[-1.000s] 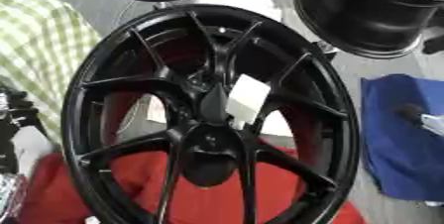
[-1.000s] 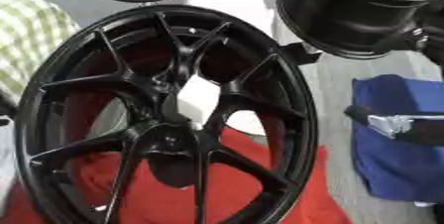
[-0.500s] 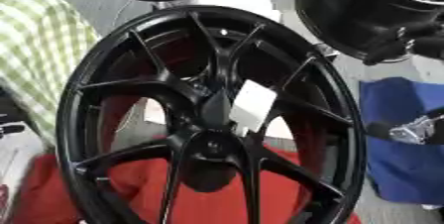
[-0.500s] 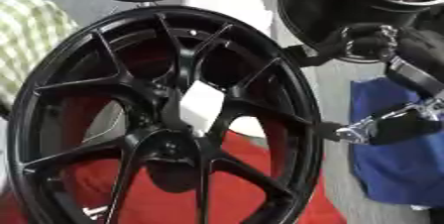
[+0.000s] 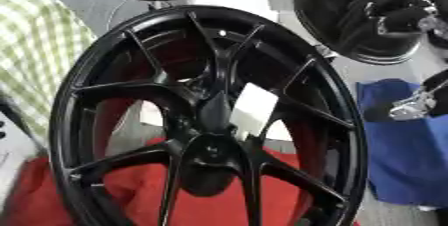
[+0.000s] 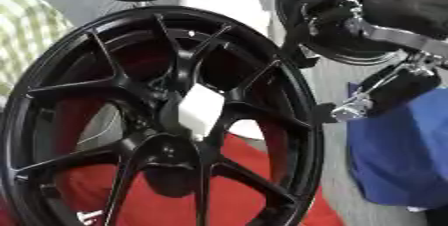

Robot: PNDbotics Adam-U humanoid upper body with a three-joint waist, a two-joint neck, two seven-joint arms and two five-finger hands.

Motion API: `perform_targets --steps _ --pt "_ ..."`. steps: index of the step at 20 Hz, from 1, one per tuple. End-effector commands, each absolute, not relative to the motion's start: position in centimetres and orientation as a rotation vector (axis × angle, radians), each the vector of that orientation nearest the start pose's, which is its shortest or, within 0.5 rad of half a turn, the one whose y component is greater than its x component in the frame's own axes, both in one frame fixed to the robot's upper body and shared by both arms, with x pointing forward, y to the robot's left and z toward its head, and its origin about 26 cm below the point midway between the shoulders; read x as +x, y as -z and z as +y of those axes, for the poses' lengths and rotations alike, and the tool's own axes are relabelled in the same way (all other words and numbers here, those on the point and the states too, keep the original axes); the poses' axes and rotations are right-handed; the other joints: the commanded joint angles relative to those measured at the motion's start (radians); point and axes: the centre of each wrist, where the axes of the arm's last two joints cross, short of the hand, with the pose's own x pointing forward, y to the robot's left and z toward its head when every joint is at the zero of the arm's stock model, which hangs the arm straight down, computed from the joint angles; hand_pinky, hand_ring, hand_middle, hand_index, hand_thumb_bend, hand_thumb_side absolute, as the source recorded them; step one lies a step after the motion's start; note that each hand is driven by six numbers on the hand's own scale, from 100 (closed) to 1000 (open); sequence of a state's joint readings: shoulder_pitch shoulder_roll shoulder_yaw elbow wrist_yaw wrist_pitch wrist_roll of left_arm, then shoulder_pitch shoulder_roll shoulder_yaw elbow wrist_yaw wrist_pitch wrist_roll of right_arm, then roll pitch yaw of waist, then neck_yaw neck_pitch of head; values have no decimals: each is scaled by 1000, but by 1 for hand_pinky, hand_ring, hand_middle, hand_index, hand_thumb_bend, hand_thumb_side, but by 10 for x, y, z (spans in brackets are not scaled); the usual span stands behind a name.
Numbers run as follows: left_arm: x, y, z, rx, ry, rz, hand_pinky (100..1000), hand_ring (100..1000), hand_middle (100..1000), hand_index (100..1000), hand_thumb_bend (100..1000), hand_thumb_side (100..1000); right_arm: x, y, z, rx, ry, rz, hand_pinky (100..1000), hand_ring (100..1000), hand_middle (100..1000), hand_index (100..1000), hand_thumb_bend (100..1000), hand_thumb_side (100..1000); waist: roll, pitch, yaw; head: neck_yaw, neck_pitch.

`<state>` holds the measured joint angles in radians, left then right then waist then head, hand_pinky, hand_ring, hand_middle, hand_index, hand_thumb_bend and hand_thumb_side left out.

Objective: Pull the pin out of the wheel hub.

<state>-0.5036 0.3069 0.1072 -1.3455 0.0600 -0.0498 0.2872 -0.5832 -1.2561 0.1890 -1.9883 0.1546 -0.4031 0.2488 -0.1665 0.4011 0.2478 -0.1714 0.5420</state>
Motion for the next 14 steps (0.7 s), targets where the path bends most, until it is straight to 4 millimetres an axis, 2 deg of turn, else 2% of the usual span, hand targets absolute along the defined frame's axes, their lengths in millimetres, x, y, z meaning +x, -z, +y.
perform_targets --steps 1,9,14 --pt "399 -131 306 386 -98 -1959 561 579 532 672 100 897 275 -367 -300 850 2242 2268 854 784 660 749 615 181 4 -20 3 -13 -2" --pt "398 -125 304 378 -95 -1943 562 580 533 673 100 898 282 -367 -260 757 2305 2189 873 817 714 774 612 164 7 -39 2 -35 32" --pt "394 -116 311 398 -102 -1913 562 580 533 673 100 896 282 -378 -231 762 2261 2166 884 814 718 772 598 167 18 -60 -26 -9 58"
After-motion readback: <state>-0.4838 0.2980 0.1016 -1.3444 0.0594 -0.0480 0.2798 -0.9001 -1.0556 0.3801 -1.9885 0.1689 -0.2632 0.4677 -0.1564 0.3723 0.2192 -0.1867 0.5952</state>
